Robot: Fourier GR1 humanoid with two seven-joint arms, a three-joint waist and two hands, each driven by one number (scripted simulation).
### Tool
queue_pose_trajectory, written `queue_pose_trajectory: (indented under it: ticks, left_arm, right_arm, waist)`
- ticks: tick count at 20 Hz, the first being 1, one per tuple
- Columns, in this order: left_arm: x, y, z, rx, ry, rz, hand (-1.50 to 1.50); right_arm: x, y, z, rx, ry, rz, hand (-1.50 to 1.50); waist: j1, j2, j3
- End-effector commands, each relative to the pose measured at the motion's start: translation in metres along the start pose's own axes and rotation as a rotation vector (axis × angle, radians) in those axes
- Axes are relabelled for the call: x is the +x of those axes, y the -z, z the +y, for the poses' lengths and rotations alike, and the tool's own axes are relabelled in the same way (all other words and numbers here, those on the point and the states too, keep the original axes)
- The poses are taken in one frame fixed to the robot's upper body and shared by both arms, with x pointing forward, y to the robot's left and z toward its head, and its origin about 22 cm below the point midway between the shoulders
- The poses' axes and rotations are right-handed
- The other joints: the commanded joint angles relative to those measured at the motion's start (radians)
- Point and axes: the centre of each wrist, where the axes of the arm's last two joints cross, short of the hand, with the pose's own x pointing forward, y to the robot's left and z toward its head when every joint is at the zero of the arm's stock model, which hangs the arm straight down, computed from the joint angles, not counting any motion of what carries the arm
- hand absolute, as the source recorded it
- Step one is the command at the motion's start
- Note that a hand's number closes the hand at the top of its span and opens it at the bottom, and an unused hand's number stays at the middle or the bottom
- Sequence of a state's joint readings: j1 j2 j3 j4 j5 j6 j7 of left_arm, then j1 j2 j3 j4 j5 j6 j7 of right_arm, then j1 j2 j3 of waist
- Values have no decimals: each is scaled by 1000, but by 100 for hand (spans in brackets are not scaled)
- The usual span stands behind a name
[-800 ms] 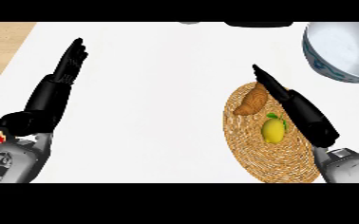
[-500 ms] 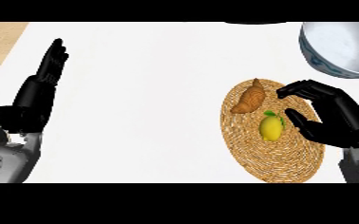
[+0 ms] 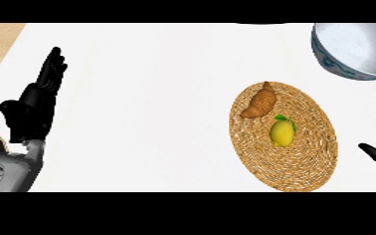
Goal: Pick the lemon from the placemat and place it in the bowl
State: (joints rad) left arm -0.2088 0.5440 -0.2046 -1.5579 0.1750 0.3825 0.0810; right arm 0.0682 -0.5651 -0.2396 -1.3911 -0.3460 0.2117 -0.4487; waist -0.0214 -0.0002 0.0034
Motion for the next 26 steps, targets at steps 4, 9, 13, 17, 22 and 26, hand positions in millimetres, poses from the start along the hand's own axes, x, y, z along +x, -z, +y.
queue_pose_trajectory:
  ticks: [4,9,13,17,22,26]
  left_arm:
    - [-3,-11,-12,-8,-4,31,0]
    - [-2,-7,-17,-22,9,8,0]
    - [2,0,-26,-31,-12,18,0]
    - [0,-6,-28,-10,-9,18,0]
    - [16,3,-34,-36,-4,7,0]
    - [-3,7,-35,-11,8,6,0]
  right_arm:
    - [40,6,-19,191,-259,30,-150]
    - [66,29,-9,331,-481,155,-150]
    - [93,59,15,451,-603,225,-150]
    - [98,67,47,546,-618,271,-150]
    - [99,91,71,669,-641,340,-150]
    - [83,84,115,713,-662,353,-150]
  waist:
    - [18,-3,-5]
    - [25,0,-6]
    - [33,3,-6]
    - [30,0,-4]
    - [31,1,-4]
    - [23,2,-4]
